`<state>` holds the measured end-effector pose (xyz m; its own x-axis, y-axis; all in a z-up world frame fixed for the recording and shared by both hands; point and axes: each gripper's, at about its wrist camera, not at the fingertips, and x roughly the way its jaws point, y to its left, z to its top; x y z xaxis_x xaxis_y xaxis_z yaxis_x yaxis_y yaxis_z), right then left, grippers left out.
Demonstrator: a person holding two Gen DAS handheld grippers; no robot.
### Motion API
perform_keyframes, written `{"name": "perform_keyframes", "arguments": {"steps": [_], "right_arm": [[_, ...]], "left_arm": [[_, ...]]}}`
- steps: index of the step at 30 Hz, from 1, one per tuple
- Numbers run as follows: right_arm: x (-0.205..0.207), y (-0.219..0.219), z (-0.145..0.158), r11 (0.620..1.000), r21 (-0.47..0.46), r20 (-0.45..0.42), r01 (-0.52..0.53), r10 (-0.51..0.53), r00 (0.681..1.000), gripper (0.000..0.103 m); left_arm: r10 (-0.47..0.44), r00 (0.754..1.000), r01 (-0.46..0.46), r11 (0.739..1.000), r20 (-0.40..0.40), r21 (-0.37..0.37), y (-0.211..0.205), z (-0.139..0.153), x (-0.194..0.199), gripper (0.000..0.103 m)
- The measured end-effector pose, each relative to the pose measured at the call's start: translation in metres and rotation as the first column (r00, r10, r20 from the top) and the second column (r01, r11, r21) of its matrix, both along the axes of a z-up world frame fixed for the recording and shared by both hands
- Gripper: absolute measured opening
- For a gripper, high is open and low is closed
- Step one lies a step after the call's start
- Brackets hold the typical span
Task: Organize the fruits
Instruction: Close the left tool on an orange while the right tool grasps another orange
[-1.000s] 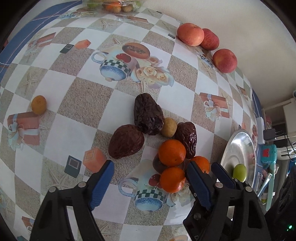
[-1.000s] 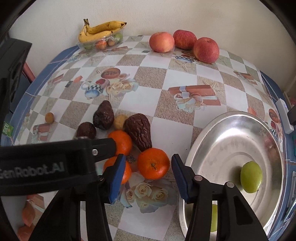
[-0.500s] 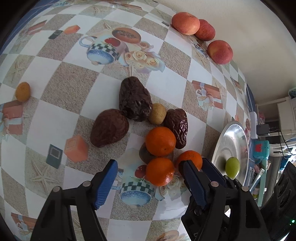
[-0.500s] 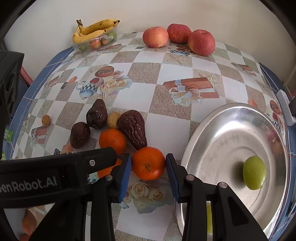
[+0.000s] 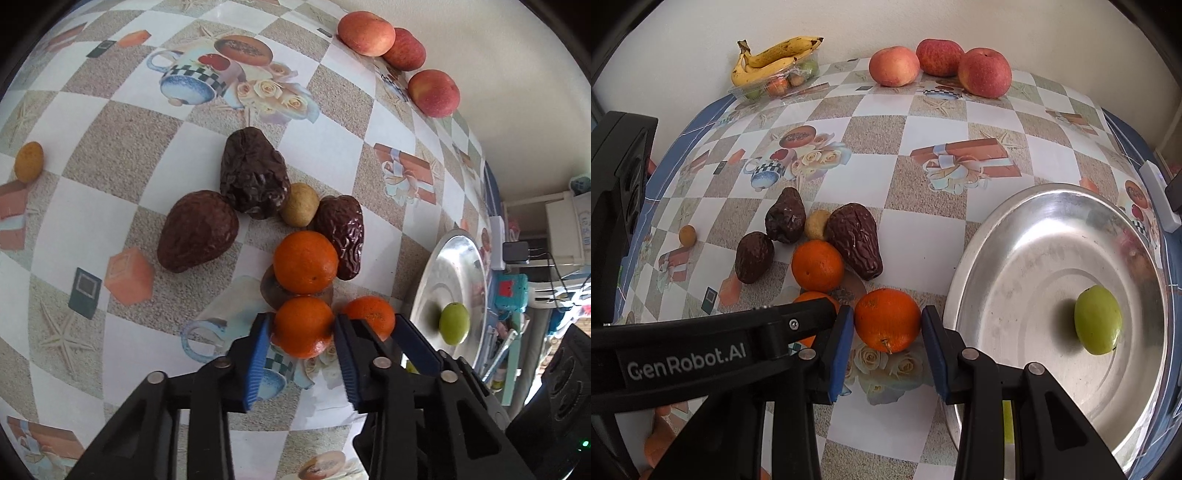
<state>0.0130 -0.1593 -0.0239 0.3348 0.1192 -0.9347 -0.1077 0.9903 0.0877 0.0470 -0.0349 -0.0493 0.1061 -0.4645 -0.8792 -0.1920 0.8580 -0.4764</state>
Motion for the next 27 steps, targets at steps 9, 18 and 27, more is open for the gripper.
{"name": "perform_keyframes", "arguments": {"steps": [9,18,27], "right_arm": [[0.000,0.000,0.000,1.000,0.002,0.000,0.002,-0.002,1.000,0.039],[0.000,-0.004,0.010,0.999,0.024,0.023,0.034,-0.035,0.999,0.038],[-0.003,-0.023,0.047,0.989,0.114,0.114,0.097,-0.110,0.987,0.038]], "left_arm": [[0.025,1.000,-0.025,1.000,0.001,0.000,0.006,0.002,-0.001,0.035],[0.090,0.995,-0.087,0.995,0.050,-0.052,0.023,0.020,0.001,0.035],[0.084,0.990,-0.076,0.995,0.116,-0.070,0.019,0.040,0.003,0.029]]}}
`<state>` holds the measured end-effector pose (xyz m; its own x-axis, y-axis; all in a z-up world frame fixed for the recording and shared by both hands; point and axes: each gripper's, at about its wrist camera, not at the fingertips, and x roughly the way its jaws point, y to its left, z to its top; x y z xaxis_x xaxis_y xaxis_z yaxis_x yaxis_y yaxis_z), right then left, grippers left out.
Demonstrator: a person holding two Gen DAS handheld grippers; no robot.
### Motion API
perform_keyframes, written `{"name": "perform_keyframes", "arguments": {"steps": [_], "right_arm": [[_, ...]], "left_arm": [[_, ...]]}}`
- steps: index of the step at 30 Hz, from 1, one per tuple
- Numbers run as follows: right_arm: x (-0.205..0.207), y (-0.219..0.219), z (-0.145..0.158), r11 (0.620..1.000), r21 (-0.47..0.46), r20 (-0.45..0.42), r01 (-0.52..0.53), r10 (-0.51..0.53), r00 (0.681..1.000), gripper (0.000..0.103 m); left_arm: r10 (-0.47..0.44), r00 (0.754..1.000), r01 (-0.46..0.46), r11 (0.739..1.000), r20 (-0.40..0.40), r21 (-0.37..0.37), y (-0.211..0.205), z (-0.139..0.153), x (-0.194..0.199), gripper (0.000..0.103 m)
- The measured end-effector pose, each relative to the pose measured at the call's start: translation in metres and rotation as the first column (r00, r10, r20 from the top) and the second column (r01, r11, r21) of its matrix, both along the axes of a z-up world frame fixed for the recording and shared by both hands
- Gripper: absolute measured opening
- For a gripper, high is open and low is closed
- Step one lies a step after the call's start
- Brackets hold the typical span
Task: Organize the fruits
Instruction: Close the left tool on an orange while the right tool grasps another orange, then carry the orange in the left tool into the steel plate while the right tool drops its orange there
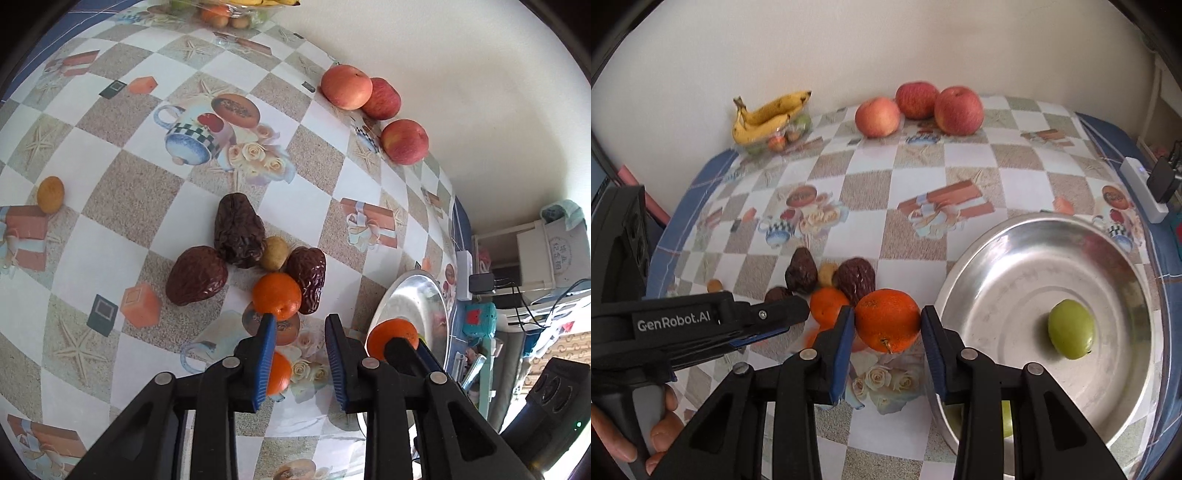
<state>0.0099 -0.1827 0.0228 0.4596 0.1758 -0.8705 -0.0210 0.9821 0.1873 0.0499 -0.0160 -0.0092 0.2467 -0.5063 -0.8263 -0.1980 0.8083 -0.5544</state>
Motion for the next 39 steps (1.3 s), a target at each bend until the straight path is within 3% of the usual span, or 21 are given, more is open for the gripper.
{"name": "perform_keyframes", "arguments": {"steps": [9,15,23,28,31,39], "right_arm": [[0.001,-0.019,-0.002,0.998,0.025,-0.026,0.063,-0.063,0.998,0.038],[-0.002,-0.021,0.000,0.997,0.029,-0.025,0.071,-0.071,0.997,0.038],[-0.012,-0.023,0.003,0.995,0.045,-0.029,0.090,-0.089,0.996,0.038],[-0.016,-0.023,0.004,0.994,0.050,-0.030,0.093,-0.091,0.995,0.038],[-0.016,-0.024,0.003,0.994,0.052,-0.030,0.094,-0.093,0.995,0.038],[-0.016,-0.028,0.004,0.992,0.066,-0.034,0.107,-0.105,0.994,0.038]], "left_arm": [[-0.030,0.998,0.033,0.998,-0.062,0.047,-0.002,-0.015,0.000,0.031],[-0.054,0.997,0.058,0.996,-0.058,0.063,-0.003,-0.015,-0.009,0.032],[-0.160,0.976,0.176,0.979,-0.144,0.106,-0.025,-0.039,-0.021,0.052],[-0.233,0.964,0.251,0.958,-0.130,0.141,-0.042,-0.038,-0.026,0.051],[-0.254,0.959,0.270,0.955,-0.129,0.127,-0.045,-0.038,-0.025,0.041],[-0.184,0.976,0.196,0.975,-0.113,0.105,-0.026,-0.033,-0.023,0.038]]}}
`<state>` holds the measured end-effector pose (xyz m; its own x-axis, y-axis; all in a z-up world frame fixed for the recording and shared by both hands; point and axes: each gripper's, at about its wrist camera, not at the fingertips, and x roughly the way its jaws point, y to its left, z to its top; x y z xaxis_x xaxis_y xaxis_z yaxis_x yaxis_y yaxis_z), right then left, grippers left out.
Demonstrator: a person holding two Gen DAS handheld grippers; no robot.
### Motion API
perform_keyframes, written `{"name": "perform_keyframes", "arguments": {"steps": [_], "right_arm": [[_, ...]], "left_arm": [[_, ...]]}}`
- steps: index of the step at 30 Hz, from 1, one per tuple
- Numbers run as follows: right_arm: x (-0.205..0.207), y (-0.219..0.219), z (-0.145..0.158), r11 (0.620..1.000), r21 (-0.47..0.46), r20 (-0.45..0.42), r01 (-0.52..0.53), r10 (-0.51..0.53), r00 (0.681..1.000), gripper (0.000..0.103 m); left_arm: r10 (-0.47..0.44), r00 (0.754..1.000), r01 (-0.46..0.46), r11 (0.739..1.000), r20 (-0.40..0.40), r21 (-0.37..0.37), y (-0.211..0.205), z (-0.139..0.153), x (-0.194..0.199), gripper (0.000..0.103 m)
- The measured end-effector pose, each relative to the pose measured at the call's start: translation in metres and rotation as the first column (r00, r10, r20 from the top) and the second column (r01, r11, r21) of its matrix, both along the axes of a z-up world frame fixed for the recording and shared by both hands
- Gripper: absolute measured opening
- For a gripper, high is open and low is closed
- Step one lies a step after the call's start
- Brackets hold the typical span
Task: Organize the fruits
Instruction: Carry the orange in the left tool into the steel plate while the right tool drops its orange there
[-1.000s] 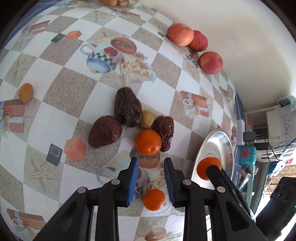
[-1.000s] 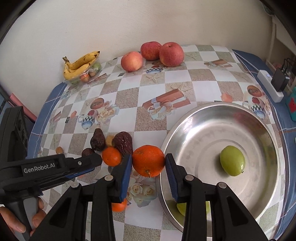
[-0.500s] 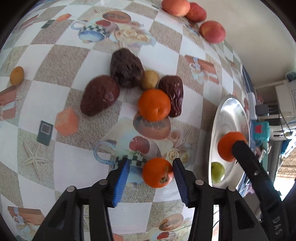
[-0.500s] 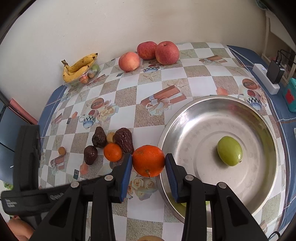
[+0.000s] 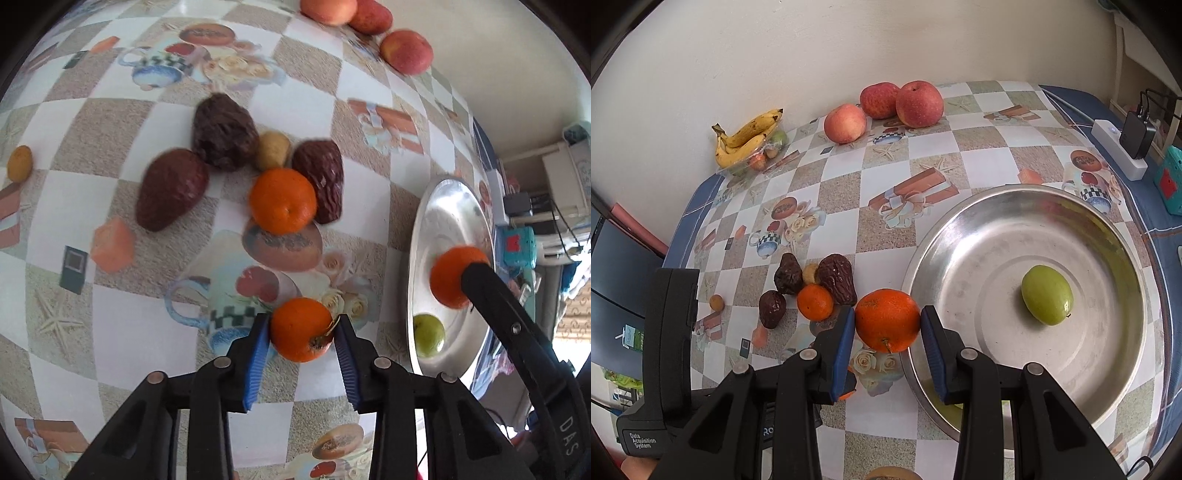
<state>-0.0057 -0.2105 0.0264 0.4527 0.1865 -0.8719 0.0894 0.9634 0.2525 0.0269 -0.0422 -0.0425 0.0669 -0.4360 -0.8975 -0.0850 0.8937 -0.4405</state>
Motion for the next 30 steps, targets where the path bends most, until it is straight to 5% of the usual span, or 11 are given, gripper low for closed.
{"name": "perform_keyframes", "arguments": {"steps": [7,15,21,30], "right_arm": [[0.000,-0.019,0.003,0.997,0.039,0.008,0.064,-0.065,0.998,0.038],[-0.009,-0.071,0.010,0.967,-0.017,0.034,0.256,-0.255,0.966,0.038],[-0.017,-0.102,0.013,0.926,-0.072,0.055,0.371,-0.368,0.928,0.038],[-0.024,-0.124,0.009,0.888,-0.110,0.041,0.446,-0.444,0.895,0.039]], "left_arm": [[0.057,0.995,-0.054,0.998,0.079,-0.036,0.013,0.017,0.004,0.038],[-0.015,0.976,0.032,0.997,0.216,-0.074,-0.029,0.040,0.006,0.038],[-0.119,0.940,0.142,0.988,0.320,-0.052,-0.068,0.053,0.000,0.038],[-0.198,0.918,0.214,0.977,0.344,-0.008,-0.093,0.050,-0.004,0.044]]}}
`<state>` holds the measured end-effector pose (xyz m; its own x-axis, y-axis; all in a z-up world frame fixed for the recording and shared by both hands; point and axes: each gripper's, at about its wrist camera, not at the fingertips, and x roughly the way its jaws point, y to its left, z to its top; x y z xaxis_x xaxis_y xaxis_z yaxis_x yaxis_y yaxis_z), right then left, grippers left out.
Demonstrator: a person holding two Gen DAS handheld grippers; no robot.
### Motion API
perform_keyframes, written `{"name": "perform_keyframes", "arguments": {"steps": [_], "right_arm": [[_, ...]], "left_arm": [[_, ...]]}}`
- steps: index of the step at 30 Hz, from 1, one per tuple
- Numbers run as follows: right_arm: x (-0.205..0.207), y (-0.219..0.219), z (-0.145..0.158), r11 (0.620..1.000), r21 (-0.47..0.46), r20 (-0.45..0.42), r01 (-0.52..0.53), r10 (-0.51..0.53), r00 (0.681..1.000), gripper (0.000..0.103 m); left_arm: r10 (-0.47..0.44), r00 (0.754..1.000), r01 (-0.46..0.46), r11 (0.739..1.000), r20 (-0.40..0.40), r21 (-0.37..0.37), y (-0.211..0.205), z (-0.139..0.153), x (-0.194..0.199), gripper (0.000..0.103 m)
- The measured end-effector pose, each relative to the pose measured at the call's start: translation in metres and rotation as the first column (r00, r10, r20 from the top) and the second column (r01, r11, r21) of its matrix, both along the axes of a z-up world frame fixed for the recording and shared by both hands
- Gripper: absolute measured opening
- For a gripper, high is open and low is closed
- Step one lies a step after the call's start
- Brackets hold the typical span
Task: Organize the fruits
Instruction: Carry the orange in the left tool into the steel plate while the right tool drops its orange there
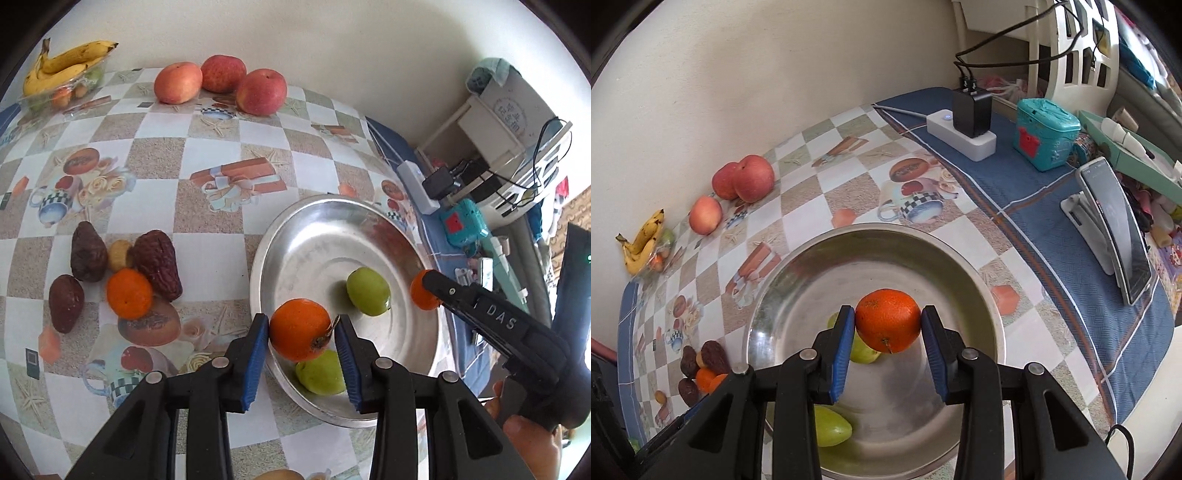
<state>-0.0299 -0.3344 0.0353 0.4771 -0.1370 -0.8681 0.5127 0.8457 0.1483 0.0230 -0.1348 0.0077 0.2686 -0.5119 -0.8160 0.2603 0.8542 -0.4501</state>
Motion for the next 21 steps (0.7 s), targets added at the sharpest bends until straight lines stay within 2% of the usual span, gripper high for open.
{"name": "perform_keyframes", "arguments": {"steps": [4,9,10,11,15,17,21], "right_arm": [[0.000,-0.001,-0.004,1.000,0.011,-0.013,0.006,-0.006,1.000,0.039],[0.000,0.000,-0.001,1.000,-0.001,-0.004,0.006,-0.006,1.000,0.040],[0.000,0.000,-0.001,1.000,0.001,-0.004,0.006,-0.006,1.000,0.040],[0.000,0.000,-0.002,1.000,0.004,-0.006,0.006,-0.006,1.000,0.040],[0.001,0.001,-0.003,1.000,0.004,-0.011,-0.001,0.001,1.000,0.040],[0.002,0.003,-0.003,1.000,0.001,-0.015,-0.009,0.009,1.000,0.040],[0.005,0.011,-0.005,0.999,-0.001,-0.024,-0.041,0.041,0.999,0.040]], "left_arm": [[0.007,1.000,-0.007,1.000,-0.002,-0.009,0.002,0.000,0.000,0.051],[0.026,0.999,-0.026,1.000,-0.020,-0.005,0.006,-0.003,0.001,0.053],[0.033,0.999,-0.033,0.999,-0.025,0.001,0.008,-0.004,0.001,0.057],[0.043,0.999,-0.043,0.999,-0.030,0.012,0.009,-0.004,0.001,0.064],[0.103,0.994,-0.099,0.992,-0.048,0.075,0.019,-0.010,0.005,0.071],[0.146,0.988,-0.139,0.984,-0.058,0.110,0.026,-0.014,0.006,0.080],[0.229,0.971,-0.212,0.956,-0.066,0.204,0.043,-0.020,0.008,0.084]]}}
